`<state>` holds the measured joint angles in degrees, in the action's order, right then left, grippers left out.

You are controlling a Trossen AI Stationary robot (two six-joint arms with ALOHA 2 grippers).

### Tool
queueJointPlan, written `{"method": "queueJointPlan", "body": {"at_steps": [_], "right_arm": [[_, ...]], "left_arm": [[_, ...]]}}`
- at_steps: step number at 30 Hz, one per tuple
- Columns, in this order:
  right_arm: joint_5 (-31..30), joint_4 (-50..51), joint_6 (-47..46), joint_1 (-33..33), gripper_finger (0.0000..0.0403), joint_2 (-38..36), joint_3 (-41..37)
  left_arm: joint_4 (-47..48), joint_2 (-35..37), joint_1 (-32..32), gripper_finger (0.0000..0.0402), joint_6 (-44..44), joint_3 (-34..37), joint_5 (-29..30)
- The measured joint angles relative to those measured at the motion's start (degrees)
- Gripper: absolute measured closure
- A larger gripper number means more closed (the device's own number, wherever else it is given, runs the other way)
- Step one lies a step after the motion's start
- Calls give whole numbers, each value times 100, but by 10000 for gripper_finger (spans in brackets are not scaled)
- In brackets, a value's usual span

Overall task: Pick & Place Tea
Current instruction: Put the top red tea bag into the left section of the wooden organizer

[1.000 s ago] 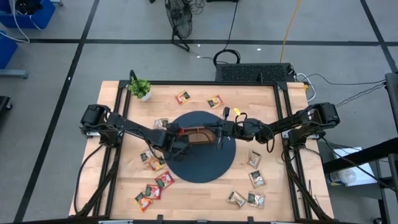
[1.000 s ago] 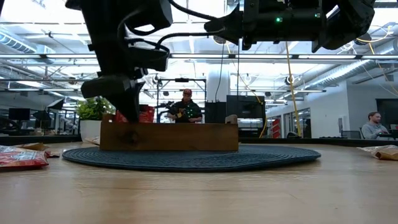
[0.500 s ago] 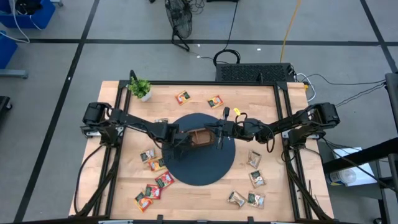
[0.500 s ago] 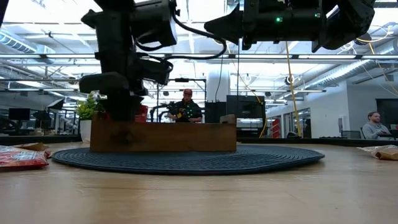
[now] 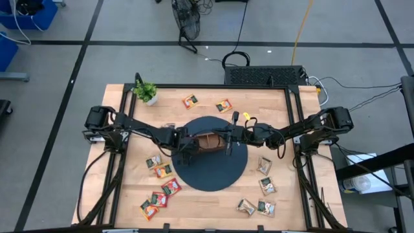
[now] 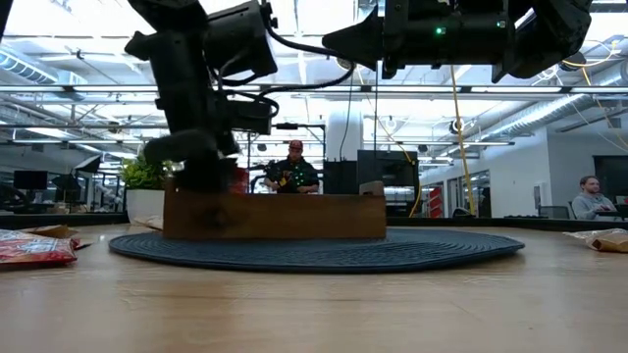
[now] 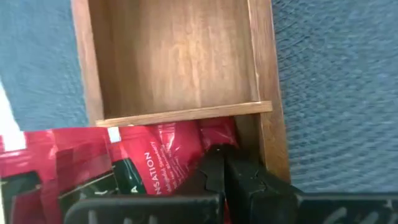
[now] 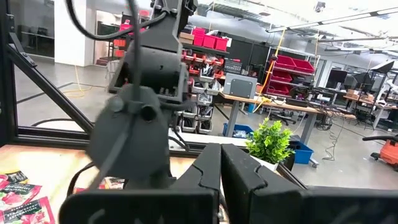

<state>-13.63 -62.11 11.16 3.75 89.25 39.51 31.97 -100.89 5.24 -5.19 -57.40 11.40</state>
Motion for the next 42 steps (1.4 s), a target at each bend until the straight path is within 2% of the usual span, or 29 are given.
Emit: {"method": "queueJointPlan", "body": {"at_steps": [11, 16, 20, 25, 31, 37, 42], "right_arm": [[0, 3, 0, 0, 403, -1, 0], [0, 4, 0, 0, 403, -1, 0], [0, 6, 0, 0, 403, 0, 0], [0, 22, 0, 2, 403, -2, 0], [16, 24, 0, 11, 403, -1, 0], [35, 17, -77, 11, 403, 0, 0], [39, 15, -195, 20, 403, -1, 0]], "left_arm": [[890, -40, 609, 397, 21, -601, 1151], [1330, -37, 788, 397, 35, -973, 1159], [1937, -25, 973, 382, -471, -1349, 1106], [2220, 238, 1371, 332, -1707, -1319, 532], [1961, 242, 1996, 234, -3280, -1041, -970], [1130, 238, 2407, 151, -3966, -567, -979], [768, 240, 2456, 117, -4233, -128, -964]]}}
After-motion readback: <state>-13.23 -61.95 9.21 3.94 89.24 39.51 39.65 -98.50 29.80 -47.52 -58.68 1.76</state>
